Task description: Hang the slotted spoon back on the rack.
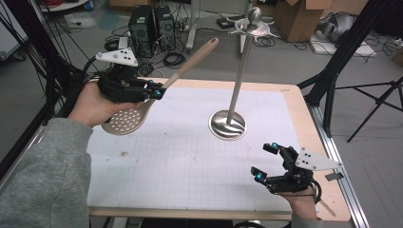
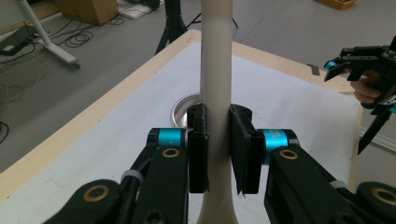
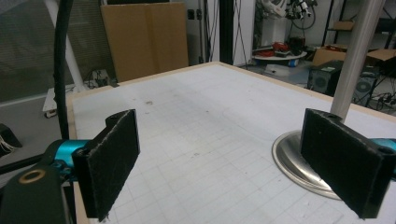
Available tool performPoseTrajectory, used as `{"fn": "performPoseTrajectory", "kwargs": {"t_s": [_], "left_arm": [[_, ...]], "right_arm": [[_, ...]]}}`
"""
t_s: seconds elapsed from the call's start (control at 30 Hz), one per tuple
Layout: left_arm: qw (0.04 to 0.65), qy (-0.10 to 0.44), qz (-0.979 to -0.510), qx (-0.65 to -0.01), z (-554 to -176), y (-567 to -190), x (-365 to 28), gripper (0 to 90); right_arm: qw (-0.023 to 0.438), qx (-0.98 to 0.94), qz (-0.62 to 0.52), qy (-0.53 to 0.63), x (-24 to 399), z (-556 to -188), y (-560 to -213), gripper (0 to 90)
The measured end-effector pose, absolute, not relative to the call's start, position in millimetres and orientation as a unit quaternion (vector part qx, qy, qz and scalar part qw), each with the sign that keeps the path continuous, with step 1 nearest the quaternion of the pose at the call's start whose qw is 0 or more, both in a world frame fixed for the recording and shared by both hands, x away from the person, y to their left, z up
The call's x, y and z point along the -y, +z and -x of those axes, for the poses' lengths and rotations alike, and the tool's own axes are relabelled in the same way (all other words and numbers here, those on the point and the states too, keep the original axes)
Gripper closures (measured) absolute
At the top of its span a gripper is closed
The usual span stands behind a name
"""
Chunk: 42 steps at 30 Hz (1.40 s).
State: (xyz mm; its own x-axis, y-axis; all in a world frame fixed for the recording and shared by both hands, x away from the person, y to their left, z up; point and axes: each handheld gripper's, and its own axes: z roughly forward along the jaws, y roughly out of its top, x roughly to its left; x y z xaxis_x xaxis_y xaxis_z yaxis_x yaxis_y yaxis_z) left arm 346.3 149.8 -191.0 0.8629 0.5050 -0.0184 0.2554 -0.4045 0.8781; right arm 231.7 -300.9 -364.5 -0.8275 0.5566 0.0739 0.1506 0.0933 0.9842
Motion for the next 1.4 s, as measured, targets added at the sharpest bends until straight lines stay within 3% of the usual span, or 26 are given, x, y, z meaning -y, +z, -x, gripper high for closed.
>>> {"fn": "performPoseTrajectory", "kwargs": {"t_s": [1.4], "left_arm": [[0.517,0.118,-0.819,-0.218,-365,-184,-122,77.7]], "right_arm": [[0.174,-0.711,-0.259,0.63,319,-225,-364,11.2]]}}
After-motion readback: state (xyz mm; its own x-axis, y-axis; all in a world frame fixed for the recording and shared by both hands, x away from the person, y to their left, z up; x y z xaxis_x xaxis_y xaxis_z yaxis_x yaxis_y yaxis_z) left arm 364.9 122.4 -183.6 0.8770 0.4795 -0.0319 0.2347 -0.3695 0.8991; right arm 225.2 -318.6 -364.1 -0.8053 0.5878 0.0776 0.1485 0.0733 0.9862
